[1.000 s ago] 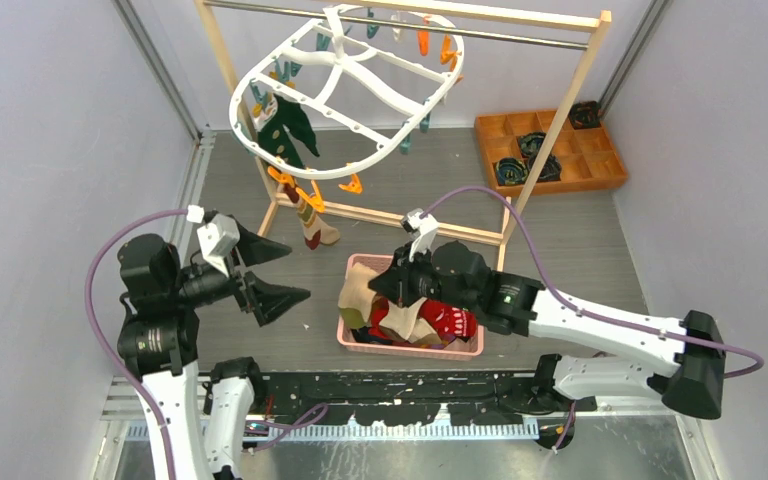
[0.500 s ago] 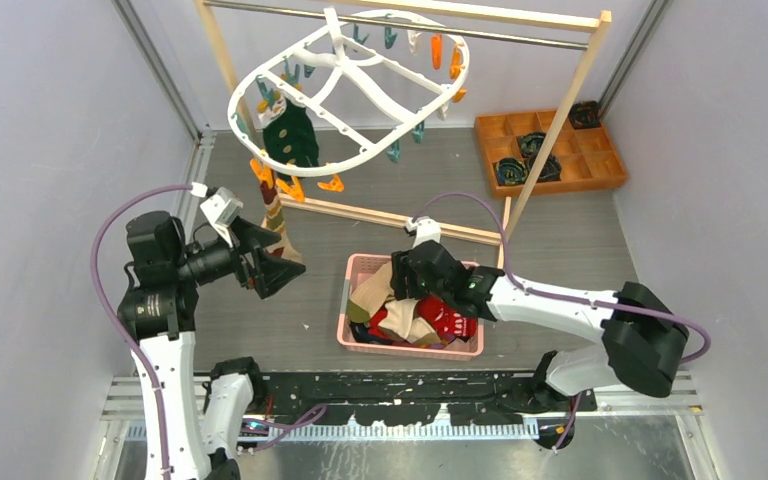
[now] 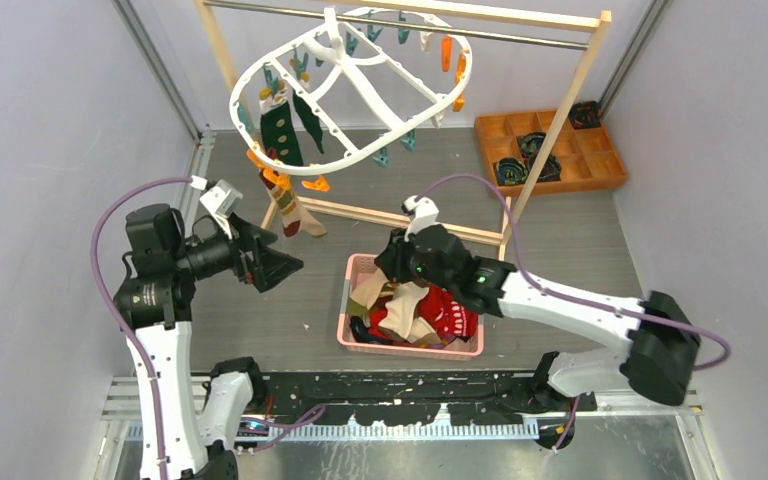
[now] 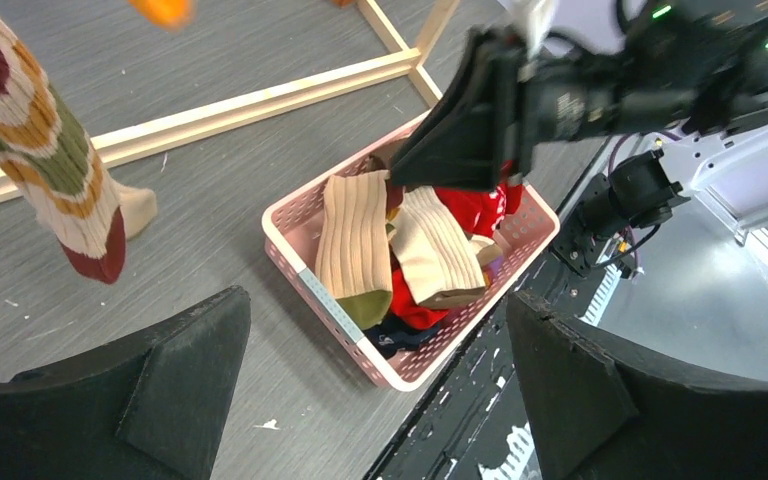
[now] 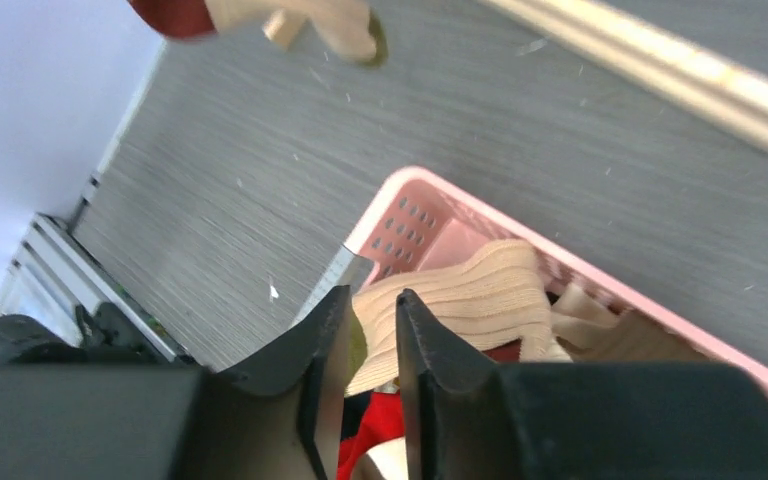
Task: Remove the socks clipped to the hanger
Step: Place the sock in the bin, then remove the sock from the hanger.
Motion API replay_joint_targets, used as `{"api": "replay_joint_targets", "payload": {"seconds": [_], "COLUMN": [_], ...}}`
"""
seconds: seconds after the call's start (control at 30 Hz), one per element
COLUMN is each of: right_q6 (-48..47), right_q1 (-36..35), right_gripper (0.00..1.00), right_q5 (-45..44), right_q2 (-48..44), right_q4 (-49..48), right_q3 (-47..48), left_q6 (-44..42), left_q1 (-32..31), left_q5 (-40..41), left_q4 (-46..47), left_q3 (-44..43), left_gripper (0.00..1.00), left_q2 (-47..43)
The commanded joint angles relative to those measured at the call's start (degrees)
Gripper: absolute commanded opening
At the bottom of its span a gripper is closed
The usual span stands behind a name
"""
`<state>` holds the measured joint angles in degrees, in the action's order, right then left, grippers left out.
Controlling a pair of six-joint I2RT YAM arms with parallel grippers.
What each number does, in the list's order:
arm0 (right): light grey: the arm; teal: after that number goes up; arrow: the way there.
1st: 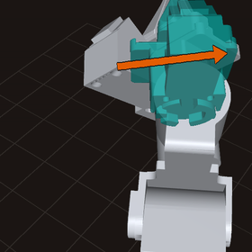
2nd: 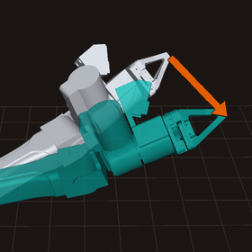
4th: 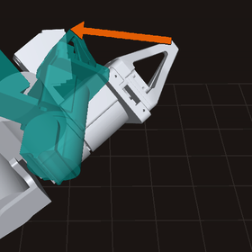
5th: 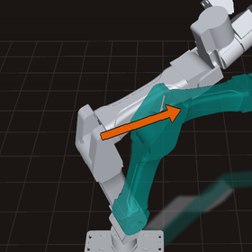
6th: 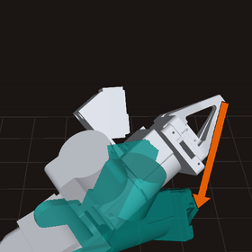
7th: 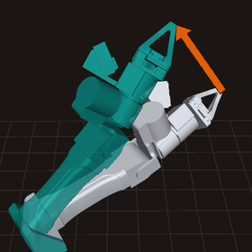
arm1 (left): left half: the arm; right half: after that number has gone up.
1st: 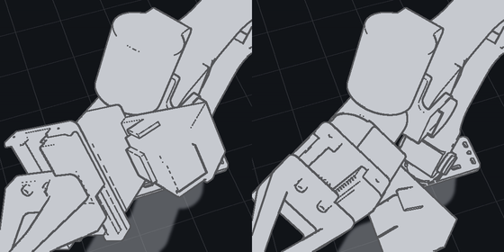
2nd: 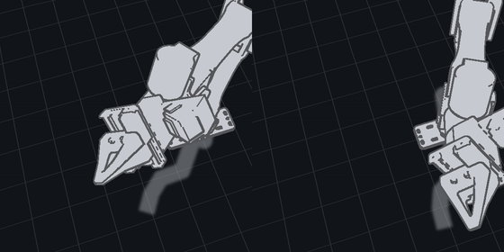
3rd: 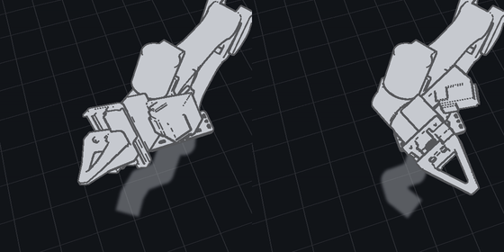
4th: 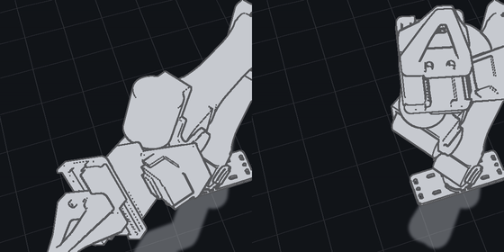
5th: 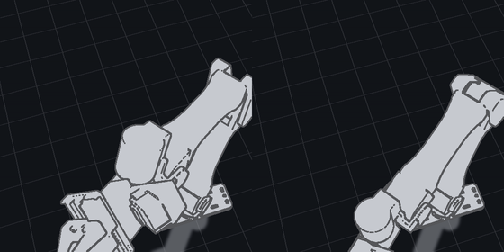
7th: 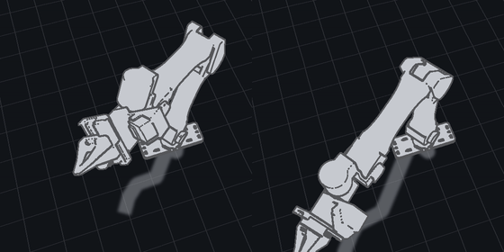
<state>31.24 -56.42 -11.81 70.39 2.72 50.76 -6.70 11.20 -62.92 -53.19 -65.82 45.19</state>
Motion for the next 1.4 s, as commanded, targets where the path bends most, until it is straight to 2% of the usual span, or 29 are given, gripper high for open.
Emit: {"api": "replay_joint_targets", "payload": {"seconds": [0.0,0.17,0.23,0.43,0.5,0.57,0.7,0.83,0.97,1.17,1.3,1.37], "right_q6": [3.12,2.20,2.38,-2.04,-3.29,-4.37,-5.70,-6.36,-7.02,-10.04,-9.71,-9.37], "right_q1": [1.26,1.39,0.67,-6.35,-9.03,-11.62,-15.75,-19.98,-26.88,-36.36,-38.69,-39.11], "right_gripper": [0.27,0.14,0.15,0.53,0.60,0.62,0.62,0.62,0.62,0.59,0.55,0.53], "right_q5": [3.09,-3.91,-7.70,-21.46,-24.44,-26.34,-28.50,-30.85,-37.07,-45.38,-47.09,-47.23], "right_q2": [7.53,12.00,10.52,-1.25,-4.38,-6.41,-8.12,-8.99,-8.35,-6.74,-7.56,-7.71], "right_q4": [-6.45,-6.65,-6.34,-4.76,-4.76,-5.56,-4.75,-5.11,-7.24,-7.36,-7.38,-7.38], "right_q3": [-2.64,-5.37,-6.71,-7.87,-7.27,-6.70,-4.15,-3.02,-2.73,-0.86,-0.28,-0.18], "left_q6": [-0.62,-3.38,-5.24,-10.41,-11.30,-11.98,-11.73,-8.48,-2.31,-1.32,-2.65,-3.19], "left_q1": [-0.13,0.63,2.36,6.87,8.50,10.38,12.31,12.15,8.05,4.02,4.04,4.01], "left_q5": [2.13,9.02,9.86,10.40,10.00,9.36,8.48,7.93,10.54,13.60,15.65,15.27], "left_q4": [-2.15,-5.48,-6.68,-5.79,-4.97,-3.25,2.77,13.31,24.77,27.49,28.56,29.26], "left_q3": [-3.58,-6.06,-6.37,-5.35,-4.68,-3.93,-2.87,-2.21,-1.46,-5.98,-8.23,-8.61], "left_gripper": [1.00,1.00,1.00,1.00,1.00,1.00,0.98,0.92,0.84,0.77,0.65,0.52], "left_q2": [0.60,5.01,7.00,9.35,10.12,11.27,15.05,19.32,24.38,31.95,34.77,35.21]}}
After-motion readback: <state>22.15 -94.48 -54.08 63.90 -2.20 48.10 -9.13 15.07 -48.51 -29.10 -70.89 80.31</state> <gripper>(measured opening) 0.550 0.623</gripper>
